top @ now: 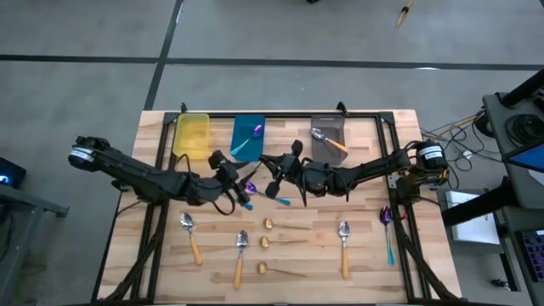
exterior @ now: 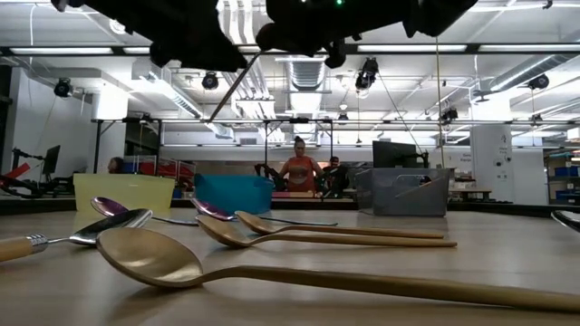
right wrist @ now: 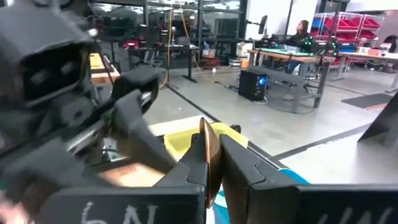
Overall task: Sort silverware by color (type)
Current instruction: Put the gold spoon into the yellow bin
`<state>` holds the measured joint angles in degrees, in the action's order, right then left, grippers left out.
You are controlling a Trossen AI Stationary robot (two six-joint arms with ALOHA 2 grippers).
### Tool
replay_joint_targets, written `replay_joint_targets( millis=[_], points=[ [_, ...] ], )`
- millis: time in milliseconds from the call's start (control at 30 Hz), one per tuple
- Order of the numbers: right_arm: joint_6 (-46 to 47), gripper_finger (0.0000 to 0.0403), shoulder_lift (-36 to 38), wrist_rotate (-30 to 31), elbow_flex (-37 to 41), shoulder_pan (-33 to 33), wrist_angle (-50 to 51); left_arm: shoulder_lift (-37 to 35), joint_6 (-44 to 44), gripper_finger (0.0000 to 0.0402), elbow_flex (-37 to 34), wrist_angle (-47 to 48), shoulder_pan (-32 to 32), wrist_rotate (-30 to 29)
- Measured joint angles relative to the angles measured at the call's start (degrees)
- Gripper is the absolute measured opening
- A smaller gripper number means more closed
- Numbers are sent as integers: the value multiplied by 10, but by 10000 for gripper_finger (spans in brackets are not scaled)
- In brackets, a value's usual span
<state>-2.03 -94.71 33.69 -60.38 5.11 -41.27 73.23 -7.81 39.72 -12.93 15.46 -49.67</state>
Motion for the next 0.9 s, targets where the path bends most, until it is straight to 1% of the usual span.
replay_joint_targets(
  millis=[167, 333, 467, 633, 800, 900],
  points=[
    [-1, 13, 0, 9, 0, 0, 0, 48, 14, 133, 0, -54, 0, -2],
    [0, 13, 0, 10, 0, 0, 3, 78, 13, 107, 14, -59, 1, -50],
    [9, 13, -1, 11, 0, 0, 6, 91, 13, 74, 30, -60, 1, -57],
    [16, 13, -1, 34, 0, 1, 12, 99, 13, 13, 35, -57, 0, -67],
    [34, 13, -1, 35, 0, 0, 16, 96, -2, 6, 34, -56, 0, -68],
    [44, 29, -1, 36, 0, 0, 18, 93, -16, 5, 34, -55, 0, -64]
  ],
)
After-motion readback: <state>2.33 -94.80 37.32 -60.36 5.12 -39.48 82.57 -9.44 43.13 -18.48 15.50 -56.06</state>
